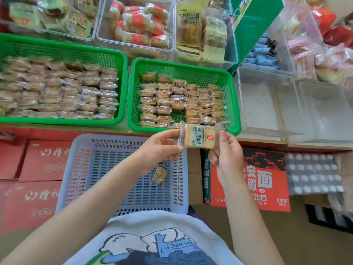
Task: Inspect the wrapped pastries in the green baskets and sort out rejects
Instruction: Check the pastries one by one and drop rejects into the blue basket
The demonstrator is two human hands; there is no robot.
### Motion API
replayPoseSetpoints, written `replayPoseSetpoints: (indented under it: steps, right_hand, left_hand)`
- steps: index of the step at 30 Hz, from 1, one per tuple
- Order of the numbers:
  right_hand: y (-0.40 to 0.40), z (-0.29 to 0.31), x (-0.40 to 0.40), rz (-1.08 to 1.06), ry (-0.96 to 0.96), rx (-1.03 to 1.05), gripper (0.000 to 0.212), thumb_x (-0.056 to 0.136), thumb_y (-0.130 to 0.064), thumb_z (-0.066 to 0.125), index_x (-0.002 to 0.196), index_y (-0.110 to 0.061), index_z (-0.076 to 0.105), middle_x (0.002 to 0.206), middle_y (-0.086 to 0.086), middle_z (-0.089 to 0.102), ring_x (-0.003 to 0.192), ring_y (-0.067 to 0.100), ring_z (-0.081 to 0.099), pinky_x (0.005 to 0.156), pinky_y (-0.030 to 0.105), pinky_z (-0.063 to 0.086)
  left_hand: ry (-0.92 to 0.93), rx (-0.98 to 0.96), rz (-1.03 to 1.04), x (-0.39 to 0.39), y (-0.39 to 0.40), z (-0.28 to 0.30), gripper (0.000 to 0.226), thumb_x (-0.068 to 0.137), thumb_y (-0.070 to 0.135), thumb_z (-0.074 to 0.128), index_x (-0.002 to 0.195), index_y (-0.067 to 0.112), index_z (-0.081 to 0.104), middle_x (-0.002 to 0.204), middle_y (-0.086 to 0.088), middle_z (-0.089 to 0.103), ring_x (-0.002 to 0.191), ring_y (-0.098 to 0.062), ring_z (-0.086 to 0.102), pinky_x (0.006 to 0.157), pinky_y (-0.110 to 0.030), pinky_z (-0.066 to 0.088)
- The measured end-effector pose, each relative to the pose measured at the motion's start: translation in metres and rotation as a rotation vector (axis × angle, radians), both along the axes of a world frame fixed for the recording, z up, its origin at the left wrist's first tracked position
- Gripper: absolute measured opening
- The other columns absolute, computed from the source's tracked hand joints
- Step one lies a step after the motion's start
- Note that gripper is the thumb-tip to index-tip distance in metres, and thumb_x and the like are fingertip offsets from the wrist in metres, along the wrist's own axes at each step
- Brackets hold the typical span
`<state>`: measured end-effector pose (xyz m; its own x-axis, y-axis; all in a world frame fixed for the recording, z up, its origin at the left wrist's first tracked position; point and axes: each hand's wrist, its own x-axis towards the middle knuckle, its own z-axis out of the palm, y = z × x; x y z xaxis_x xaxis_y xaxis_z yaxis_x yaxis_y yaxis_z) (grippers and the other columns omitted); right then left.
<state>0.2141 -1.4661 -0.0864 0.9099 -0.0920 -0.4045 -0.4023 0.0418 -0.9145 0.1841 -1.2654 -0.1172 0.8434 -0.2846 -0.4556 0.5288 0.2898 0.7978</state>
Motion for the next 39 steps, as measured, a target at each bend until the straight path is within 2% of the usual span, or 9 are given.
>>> replayPoseSetpoints:
  steps: [3,7,9,12,16,23,27,33,39]
  right_hand:
    - [-0.002,-0.001,0.000,0.199,0.056,0.061,0.047,0.092,-0.046,0.057,0.118,-0.007,0.061,0.093,0.007,0.072,0.056,0.010,0.045,0.051,0.021,0.038]
    - [0.002,-0.017,0.021,0.243,0.075,-0.124,0.020,0.093,-0.020,0.069,0.113,-0.018,0.068,0.104,0.003,0.073,0.085,0.015,0.062,0.070,0.028,0.052]
    - [0.002,-0.031,0.042,0.211,0.048,-0.230,0.020,0.091,-0.018,0.071,0.111,-0.020,0.067,0.110,0.007,0.070,0.090,0.015,0.066,0.076,0.029,0.056]
    - [0.007,-0.048,0.079,0.178,-0.019,-0.385,0.027,0.085,-0.027,0.075,0.110,-0.026,0.065,0.114,0.001,0.067,0.105,0.019,0.064,0.092,0.039,0.055]
    - [0.027,-0.066,0.118,0.369,-0.099,-0.646,0.037,0.092,-0.017,0.070,0.128,-0.017,0.060,0.119,-0.003,0.059,0.108,0.012,0.053,0.089,0.025,0.041]
    - [0.042,-0.105,0.132,0.846,-0.454,-1.220,0.024,0.090,-0.007,0.065,0.110,-0.011,0.052,0.107,0.007,0.062,0.100,0.029,0.056,0.072,0.037,0.044]
    - [0.051,-0.114,0.137,0.939,-0.516,-1.298,0.016,0.090,0.000,0.057,0.103,-0.010,0.056,0.100,0.008,0.062,0.095,0.030,0.054,0.073,0.040,0.045]
    - [0.057,-0.124,0.148,1.110,-0.404,-1.363,0.040,0.090,0.009,0.045,0.116,-0.013,0.065,0.115,0.005,0.064,0.114,0.028,0.050,0.095,0.040,0.040]
    - [0.058,-0.113,0.155,1.052,-0.313,-1.270,0.027,0.097,-0.003,0.051,0.118,-0.011,0.066,0.125,0.007,0.056,0.117,0.027,0.049,0.096,0.041,0.045]
  left_hand:
    - [-0.005,0.094,0.030,0.007,0.001,0.002,0.045,0.095,0.001,0.063,0.132,0.026,0.060,0.088,-0.004,0.071,0.075,-0.020,0.060,0.072,-0.031,0.052]
    - [-0.101,0.531,0.030,0.031,0.002,-0.016,0.041,0.099,0.013,0.059,0.138,0.025,0.058,0.095,0.000,0.067,0.078,-0.010,0.062,0.066,-0.018,0.051]
    - [-0.265,0.897,-0.037,0.046,0.009,-0.036,0.041,0.100,0.022,0.056,0.141,0.025,0.055,0.121,-0.001,0.060,0.104,-0.013,0.057,0.087,-0.026,0.048]
    - [-0.418,1.290,-0.280,0.063,0.021,-0.070,0.051,0.102,0.043,0.048,0.150,0.029,0.041,0.154,-0.001,0.040,0.143,-0.025,0.033,0.118,-0.047,0.024]
    - [-0.444,1.498,-0.503,0.060,0.030,-0.102,0.062,0.101,0.060,0.024,0.155,0.030,0.032,0.161,0.002,0.032,0.151,-0.023,0.021,0.122,-0.052,0.010]
    - [-0.441,1.540,-0.492,0.060,0.028,-0.106,0.075,0.095,0.061,0.004,0.149,0.028,0.043,0.151,0.002,0.048,0.145,-0.025,0.033,0.117,-0.053,0.015]
    - [-0.439,1.543,-0.512,0.060,0.027,-0.107,0.075,0.095,0.061,0.004,0.149,0.027,0.043,0.151,0.000,0.047,0.145,-0.025,0.032,0.117,-0.053,0.014]
    - [-0.453,1.567,-0.506,0.061,0.027,-0.106,0.078,0.094,0.061,-0.001,0.152,0.028,0.039,0.155,0.001,0.043,0.148,-0.026,0.027,0.118,-0.053,0.012]
    - [-0.442,1.537,-0.522,0.061,0.028,-0.104,0.061,0.103,0.059,0.021,0.155,0.029,0.031,0.160,0.001,0.033,0.152,-0.025,0.018,0.121,-0.052,0.005]
